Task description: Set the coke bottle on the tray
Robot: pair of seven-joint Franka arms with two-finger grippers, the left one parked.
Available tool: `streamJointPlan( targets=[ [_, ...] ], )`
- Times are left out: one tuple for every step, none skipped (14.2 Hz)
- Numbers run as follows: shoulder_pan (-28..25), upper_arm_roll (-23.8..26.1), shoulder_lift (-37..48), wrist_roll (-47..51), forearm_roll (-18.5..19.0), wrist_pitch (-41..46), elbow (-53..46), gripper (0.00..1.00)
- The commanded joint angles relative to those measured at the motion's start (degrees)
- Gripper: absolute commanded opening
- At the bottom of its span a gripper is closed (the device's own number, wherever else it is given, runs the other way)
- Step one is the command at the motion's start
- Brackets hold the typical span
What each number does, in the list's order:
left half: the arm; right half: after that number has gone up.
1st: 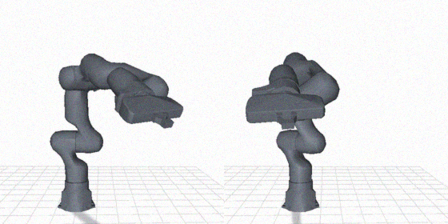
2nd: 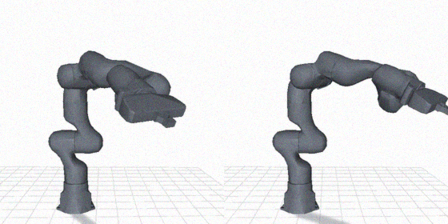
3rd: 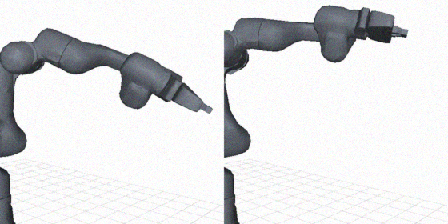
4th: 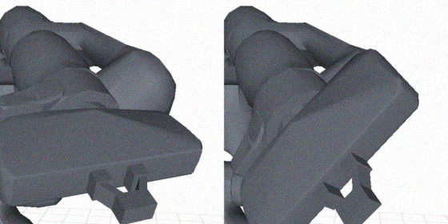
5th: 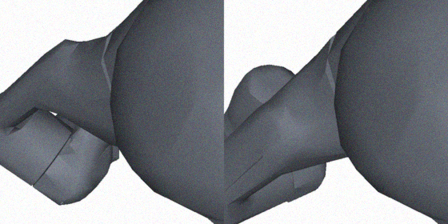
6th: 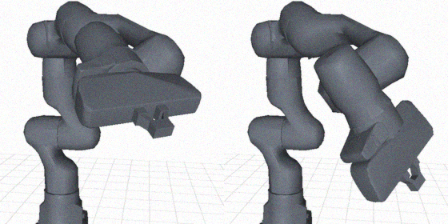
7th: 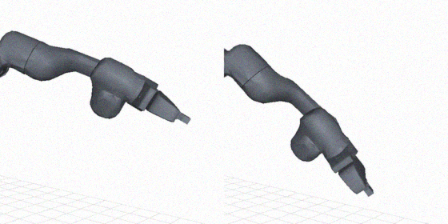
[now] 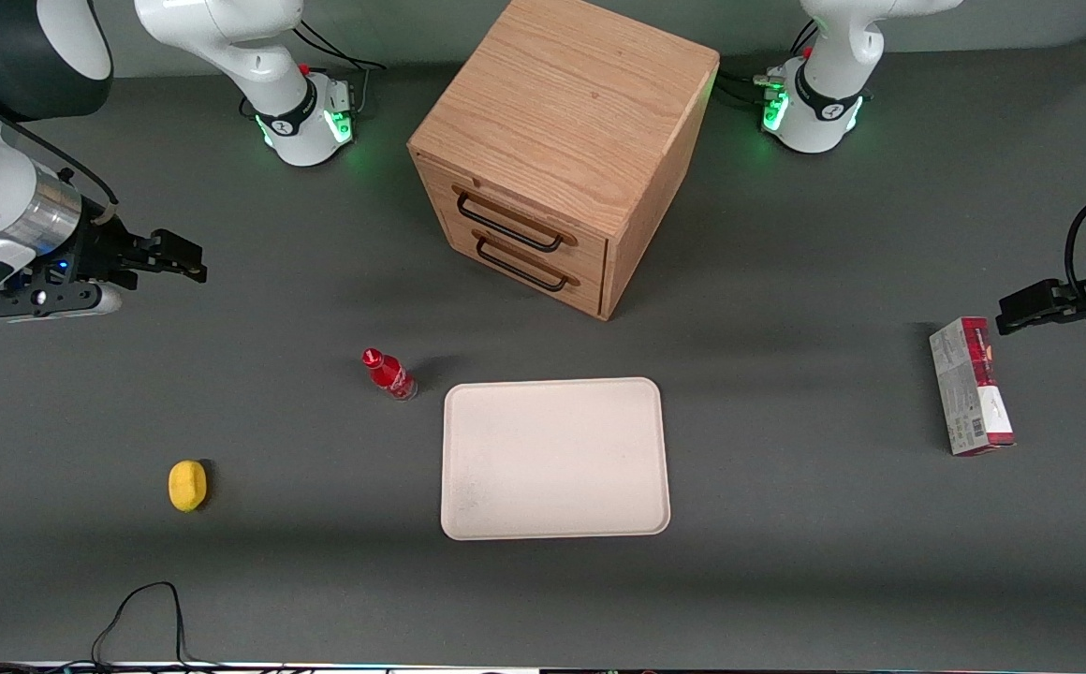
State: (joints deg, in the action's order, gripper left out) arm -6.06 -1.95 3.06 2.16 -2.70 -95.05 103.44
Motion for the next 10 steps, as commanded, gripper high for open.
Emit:
streamJointPlan(
  targets=[
    [0.8, 0.9, -0.2, -0.2, -0.9, 1.9, -1.7, 1.0],
    [0.5, 0.9, -0.6, -0.3, -0.9, 2.3, -2.8, 1.0],
    [0.3, 0.8, -1.6, -0.8, -0.9, 2.5, -3.8, 1.0],
    [0.2, 0.8, -2.0, -0.7, -0.9, 3.1, -4.6, 1.0],
    [-0.1, 1.0, -2.6, -0.2, -0.9, 3.6, -5.0, 1.0],
    [-0.2, 1.1, -3.1, -0.1, -1.0, 3.6, -5.3, 1.0],
    [-0.8, 1.1, -3.4, 0.9, -0.9, 3.6, -5.7, 1.0],
    [-1.8, 1.1, -5.1, 4.2, -1.2, 3.6, -7.9, 1.0],
    [-2.9, 1.1, -7.0, 6.5, -1.2, 3.7, -10.1, 1.0],
    [-5.0, 1.1, -7.7, 8.7, -1.4, 4.4, -11.7, 1.0]
  ],
)
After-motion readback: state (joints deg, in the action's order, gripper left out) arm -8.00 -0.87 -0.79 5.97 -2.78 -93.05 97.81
